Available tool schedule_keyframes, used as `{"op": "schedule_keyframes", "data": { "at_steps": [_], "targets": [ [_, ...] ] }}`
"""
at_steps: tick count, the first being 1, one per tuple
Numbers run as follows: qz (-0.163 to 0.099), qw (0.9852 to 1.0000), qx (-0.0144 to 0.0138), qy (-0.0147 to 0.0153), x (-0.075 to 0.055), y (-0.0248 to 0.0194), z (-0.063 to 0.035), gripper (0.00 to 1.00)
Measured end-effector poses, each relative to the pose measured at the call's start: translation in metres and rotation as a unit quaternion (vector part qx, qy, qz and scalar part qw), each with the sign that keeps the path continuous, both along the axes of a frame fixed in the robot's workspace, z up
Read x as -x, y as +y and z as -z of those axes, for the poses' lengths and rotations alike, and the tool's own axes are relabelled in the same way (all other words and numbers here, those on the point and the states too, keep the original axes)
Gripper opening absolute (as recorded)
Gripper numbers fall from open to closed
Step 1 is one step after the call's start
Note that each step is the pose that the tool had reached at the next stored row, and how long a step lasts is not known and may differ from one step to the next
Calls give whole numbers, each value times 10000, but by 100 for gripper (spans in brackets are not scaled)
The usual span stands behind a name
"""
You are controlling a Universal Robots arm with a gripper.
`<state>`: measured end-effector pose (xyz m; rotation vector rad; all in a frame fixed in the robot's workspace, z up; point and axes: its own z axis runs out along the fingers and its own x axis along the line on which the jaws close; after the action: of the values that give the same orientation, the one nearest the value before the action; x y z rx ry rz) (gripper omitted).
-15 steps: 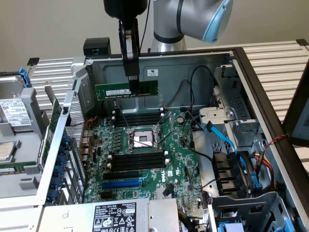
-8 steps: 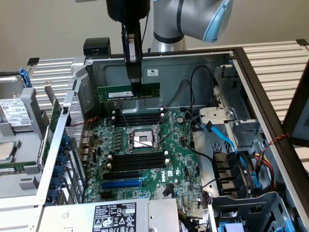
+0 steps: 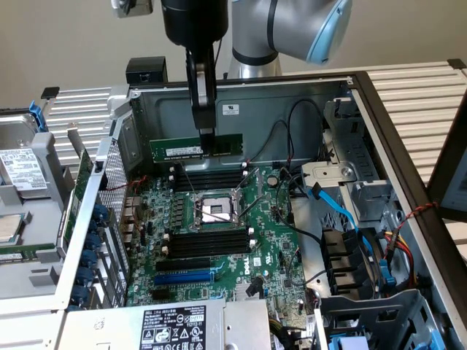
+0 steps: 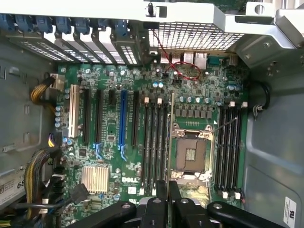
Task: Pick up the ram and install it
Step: 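Insert the ram into the slot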
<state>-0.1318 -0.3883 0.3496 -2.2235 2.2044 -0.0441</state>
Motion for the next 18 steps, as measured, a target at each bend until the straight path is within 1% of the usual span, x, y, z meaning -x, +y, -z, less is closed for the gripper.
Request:
{"op": "schedule_keyframes", "data": {
  "at_steps": [4, 8, 10, 13, 15, 16, 17, 18],
  "targets": [
    [3, 10000, 11, 0, -7, -2, 42, 14],
    [2, 10000, 12, 3, -7, -25, 67, 14],
    [7, 10000, 12, 5, -8, -26, 76, 14],
    [20, 10000, 12, 31, -20, -35, 109, 14],
    [26, 10000, 12, 40, -29, -49, 131, 14],
    [37, 10000, 11, 39, -38, -110, 173, 14],
    [67, 10000, 12, 41, -58, -111, 241, 14],
    [89, 9999, 27, 42, -68, -111, 292, 14]
  ]
}}
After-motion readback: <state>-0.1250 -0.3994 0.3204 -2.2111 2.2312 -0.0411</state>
